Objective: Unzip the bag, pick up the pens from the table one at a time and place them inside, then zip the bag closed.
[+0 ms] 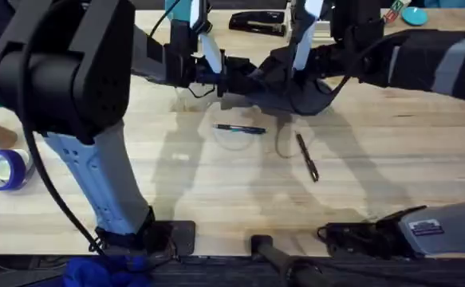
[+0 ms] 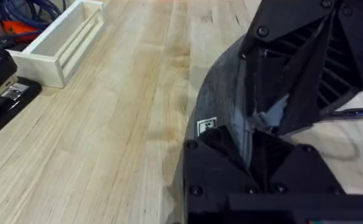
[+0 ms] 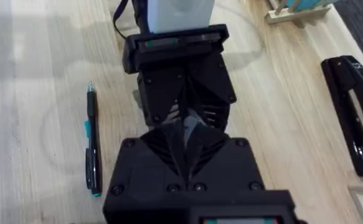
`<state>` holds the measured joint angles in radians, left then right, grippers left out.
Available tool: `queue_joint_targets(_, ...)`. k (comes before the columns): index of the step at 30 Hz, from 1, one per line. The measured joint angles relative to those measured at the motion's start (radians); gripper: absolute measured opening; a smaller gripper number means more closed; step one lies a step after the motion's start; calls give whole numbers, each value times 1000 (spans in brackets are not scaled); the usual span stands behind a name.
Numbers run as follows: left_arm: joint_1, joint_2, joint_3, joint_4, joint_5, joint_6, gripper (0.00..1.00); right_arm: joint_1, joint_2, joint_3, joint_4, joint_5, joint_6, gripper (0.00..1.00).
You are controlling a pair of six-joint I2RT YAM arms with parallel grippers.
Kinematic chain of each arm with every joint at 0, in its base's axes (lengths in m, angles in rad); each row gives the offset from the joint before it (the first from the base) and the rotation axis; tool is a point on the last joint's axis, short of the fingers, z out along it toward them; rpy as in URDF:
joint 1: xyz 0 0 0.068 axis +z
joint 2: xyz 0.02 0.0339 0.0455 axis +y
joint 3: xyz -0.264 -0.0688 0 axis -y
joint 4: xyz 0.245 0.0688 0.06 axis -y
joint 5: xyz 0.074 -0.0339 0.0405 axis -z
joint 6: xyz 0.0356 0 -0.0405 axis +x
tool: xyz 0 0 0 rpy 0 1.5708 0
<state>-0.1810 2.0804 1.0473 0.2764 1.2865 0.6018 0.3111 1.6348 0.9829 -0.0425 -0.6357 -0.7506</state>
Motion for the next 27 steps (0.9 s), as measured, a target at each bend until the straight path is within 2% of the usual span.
queue_joint_targets(4, 0, 0, 0, 0, 0, 0, 42, 0, 0, 0, 0, 0, 0, 33)
queue_joint_targets(5, 0, 0, 0, 0, 0, 0, 42, 0, 0, 0, 0, -1, 7, 92)
queue_joint_targets(10, -1, 0, 0, -3, 0, 1, 42, -4, 0, 13, 21, -13, 6, 822)
queue_joint_targets(11, -1, 0, 0, -3, 0, 1, 43, -3, 0, 15, 21, -18, 5, 944)
queue_joint_targets(12, -2, 0, 0, -3, 0, 1, 43, 0, 0, 15, 20, -22, 4, 981)
queue_joint_targets(22, -2, 0, 0, -3, -1, 1, 43, 1, 0, 15, 15, -46, 4, 996)
queue_joint_targets(27, -2, 0, 0, -3, 0, 1, 43, -30, -10, 15, 2, -107, 4, 997)
